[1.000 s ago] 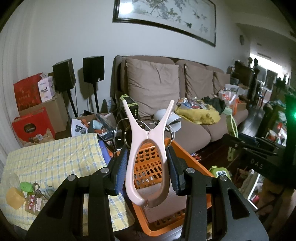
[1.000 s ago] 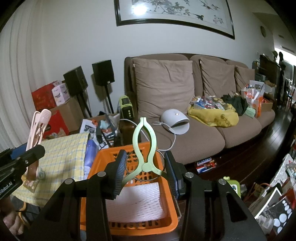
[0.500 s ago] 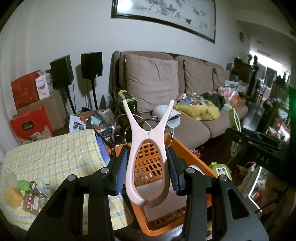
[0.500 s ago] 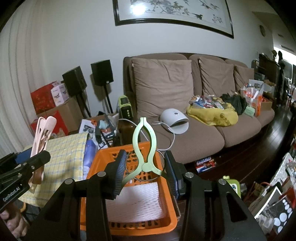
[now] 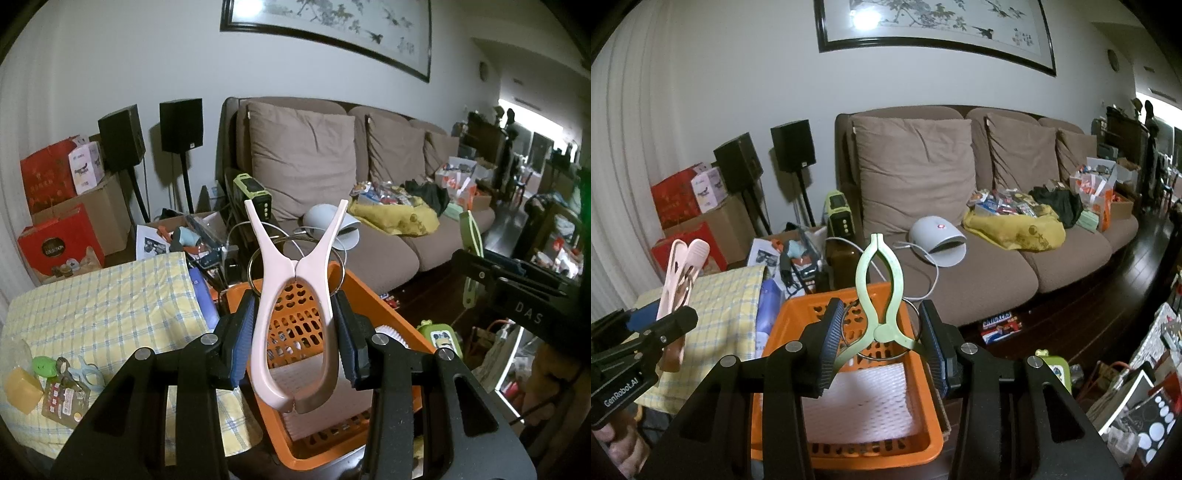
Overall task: Organize objects
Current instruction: 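Hold the pink clothespin and green hanger above the orange basket with both grippers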
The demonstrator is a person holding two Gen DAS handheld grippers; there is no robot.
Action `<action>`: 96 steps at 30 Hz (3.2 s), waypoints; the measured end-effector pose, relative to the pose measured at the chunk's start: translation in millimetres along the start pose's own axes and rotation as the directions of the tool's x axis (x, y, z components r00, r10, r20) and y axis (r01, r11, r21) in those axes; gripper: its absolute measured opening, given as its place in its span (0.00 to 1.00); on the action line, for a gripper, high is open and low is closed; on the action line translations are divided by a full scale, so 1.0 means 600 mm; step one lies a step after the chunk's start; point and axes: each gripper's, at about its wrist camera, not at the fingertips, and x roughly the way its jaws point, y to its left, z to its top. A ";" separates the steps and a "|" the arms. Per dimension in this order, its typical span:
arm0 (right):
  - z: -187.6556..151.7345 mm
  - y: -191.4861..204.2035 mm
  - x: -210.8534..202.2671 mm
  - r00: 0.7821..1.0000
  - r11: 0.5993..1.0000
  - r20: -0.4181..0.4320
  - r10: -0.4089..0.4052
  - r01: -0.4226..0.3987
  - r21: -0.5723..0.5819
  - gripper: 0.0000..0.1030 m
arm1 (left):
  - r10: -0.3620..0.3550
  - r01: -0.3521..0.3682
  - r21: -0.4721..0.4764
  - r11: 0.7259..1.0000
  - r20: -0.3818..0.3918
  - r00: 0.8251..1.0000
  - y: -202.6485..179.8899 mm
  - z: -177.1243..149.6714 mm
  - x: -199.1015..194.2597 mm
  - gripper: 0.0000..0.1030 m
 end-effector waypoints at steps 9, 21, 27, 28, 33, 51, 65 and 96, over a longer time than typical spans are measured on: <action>-0.001 0.000 -0.001 1.000 1.000 0.002 -0.002 0.002 0.003 0.41 | 0.002 -0.002 0.003 1.000 0.000 1.000 0.001 -0.002 0.001 0.37; 0.001 0.003 0.005 1.000 1.000 -0.009 -0.004 0.004 0.007 0.41 | 0.000 0.000 0.003 1.000 -0.006 1.000 0.002 -0.001 0.004 0.37; 0.000 0.003 0.005 1.000 1.000 -0.013 -0.006 0.006 0.007 0.41 | 0.003 -0.003 0.012 1.000 -0.004 1.000 -0.004 -0.005 0.009 0.37; 0.000 0.003 0.006 1.000 1.000 -0.013 -0.006 0.006 0.008 0.41 | 0.001 -0.001 0.011 1.000 -0.005 1.000 -0.004 -0.005 0.009 0.37; 0.000 0.003 0.007 1.000 1.000 -0.014 -0.005 0.006 0.009 0.41 | 0.001 -0.001 0.011 1.000 -0.007 1.000 -0.006 -0.006 0.012 0.37; -0.008 -0.003 0.020 0.999 1.000 -0.036 -0.007 0.008 0.007 0.41 | 0.005 -0.004 0.008 1.000 -0.023 1.000 -0.001 -0.010 0.025 0.37; -0.011 -0.006 0.025 0.999 1.000 -0.049 -0.008 0.009 0.005 0.41 | 0.004 -0.004 0.015 1.000 -0.034 0.999 -0.007 -0.017 0.032 0.37; -0.018 -0.003 0.042 0.996 1.000 -0.090 -0.020 0.020 -0.007 0.41 | 0.023 -0.022 0.009 1.000 -0.069 0.997 0.000 -0.029 0.055 0.37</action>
